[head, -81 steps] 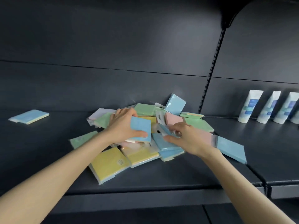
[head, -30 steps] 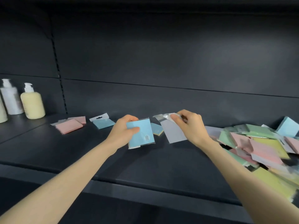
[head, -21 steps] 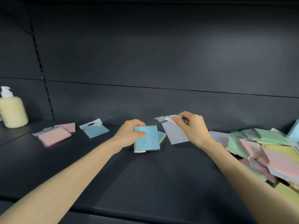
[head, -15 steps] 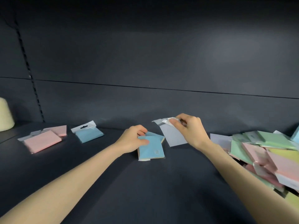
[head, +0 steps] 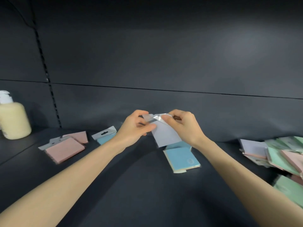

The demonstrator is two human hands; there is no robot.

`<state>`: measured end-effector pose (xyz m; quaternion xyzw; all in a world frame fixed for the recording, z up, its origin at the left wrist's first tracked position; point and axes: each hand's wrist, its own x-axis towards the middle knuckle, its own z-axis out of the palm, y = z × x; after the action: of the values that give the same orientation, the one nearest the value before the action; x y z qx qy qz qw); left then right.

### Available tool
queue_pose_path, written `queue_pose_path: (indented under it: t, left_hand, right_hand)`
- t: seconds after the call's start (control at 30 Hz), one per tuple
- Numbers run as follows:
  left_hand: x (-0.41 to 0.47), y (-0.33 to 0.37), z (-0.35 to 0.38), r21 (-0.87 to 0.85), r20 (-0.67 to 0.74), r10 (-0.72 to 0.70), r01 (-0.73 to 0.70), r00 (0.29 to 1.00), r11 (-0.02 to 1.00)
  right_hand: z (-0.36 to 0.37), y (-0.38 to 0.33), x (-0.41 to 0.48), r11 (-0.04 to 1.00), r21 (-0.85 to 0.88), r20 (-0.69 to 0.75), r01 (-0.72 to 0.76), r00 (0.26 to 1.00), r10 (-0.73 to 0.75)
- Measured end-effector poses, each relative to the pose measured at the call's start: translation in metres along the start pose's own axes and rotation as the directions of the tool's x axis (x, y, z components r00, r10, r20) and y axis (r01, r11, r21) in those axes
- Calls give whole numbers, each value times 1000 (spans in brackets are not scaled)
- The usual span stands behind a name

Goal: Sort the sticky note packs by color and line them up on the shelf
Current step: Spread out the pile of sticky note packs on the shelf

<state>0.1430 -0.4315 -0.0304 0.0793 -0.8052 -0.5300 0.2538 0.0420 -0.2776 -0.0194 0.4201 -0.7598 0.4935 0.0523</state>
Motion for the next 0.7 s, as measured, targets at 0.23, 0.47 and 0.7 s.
queue_pose_path:
  t: [0.23,0.47,0.7]
  left_hand:
    - [-6,-34,-98,238,83,1,-21,997,971]
    - [-2,-76,-148,462,183,-64,-28,981,886]
    - [0,-74,-155,655,381,-70,-216,922,724]
  right_hand:
    - [88,-24,17,993,-38,106,-109,988,112]
    - [147,-30,20,963,-205,205,-174,955,216]
    - [142,-34,13,874,-468,235,-128,936,263]
